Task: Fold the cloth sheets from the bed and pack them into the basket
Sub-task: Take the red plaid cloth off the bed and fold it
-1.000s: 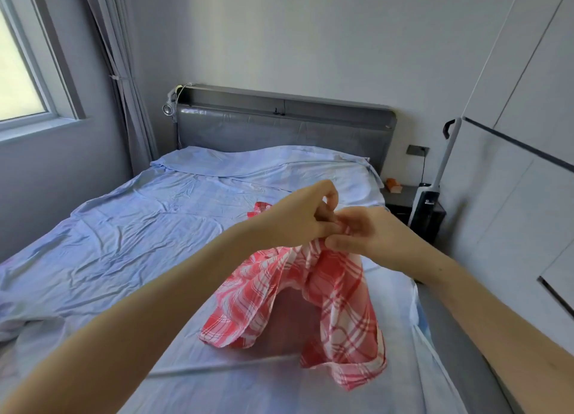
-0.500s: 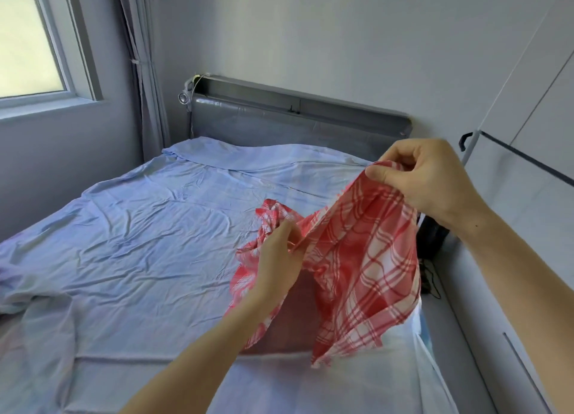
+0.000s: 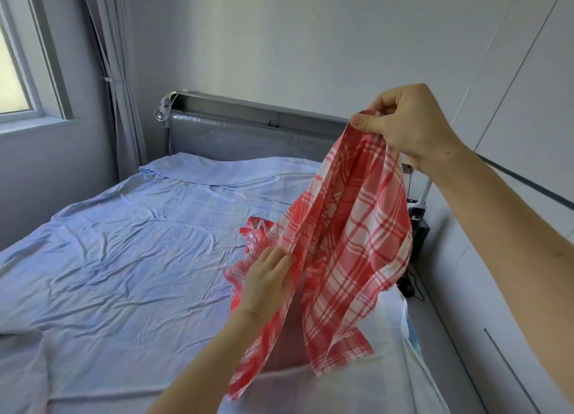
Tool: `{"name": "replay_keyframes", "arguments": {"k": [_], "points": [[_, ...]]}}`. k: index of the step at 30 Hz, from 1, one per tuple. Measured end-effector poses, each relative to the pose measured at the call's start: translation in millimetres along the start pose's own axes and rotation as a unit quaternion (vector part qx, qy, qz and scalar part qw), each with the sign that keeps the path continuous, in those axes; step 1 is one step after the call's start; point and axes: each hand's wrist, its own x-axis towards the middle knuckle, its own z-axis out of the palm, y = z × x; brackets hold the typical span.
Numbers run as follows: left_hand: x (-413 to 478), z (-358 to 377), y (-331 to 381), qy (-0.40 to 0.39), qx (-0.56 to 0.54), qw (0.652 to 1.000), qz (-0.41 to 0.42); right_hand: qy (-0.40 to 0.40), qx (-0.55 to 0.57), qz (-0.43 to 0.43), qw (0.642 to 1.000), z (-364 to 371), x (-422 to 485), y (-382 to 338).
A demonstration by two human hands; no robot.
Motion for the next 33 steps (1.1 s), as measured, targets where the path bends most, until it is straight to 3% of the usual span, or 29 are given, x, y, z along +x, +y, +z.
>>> {"name": "replay_keyframes", "arguments": {"k": [4,13,17,20,22,27,33], "points": [[-0.9,11.6,16.2,-0.037,-0.019,0.992,-0.115,-0.005,-0.006,-0.002,1.0,3.9,-0.6,-6.3],[-19.9,15.2,26.7,-0.068,0.018,0.966,-0.248,0.037,0.026,0.013,0.999,-10.0,-4.2,-2.4],[-52.3,18.3,12.3,-0.116,0.035,0.927,-0.355,0.071,0.065,0.027,0.995,-21.7,-5.4,9.2],[-72.9,17.2,-2.0,-0.158,0.044,0.879,-0.448,0.081,0.078,0.021,0.993,-26.8,-9.0,14.1],[-82.3,11.3,-14.0,-0.151,0.032,0.859,-0.488,0.083,0.08,0.02,0.993,-31.1,-10.4,19.0],[-65.0,-25.1,-51.7,-0.099,0.033,0.856,-0.505,0.12,0.025,0.032,0.992,-46.2,-12.9,57.9],[26.2,-99.3,-95.4,-0.055,0.06,0.894,-0.44,0.104,-0.129,0.069,0.984,-56.3,-29.8,129.8]]}}
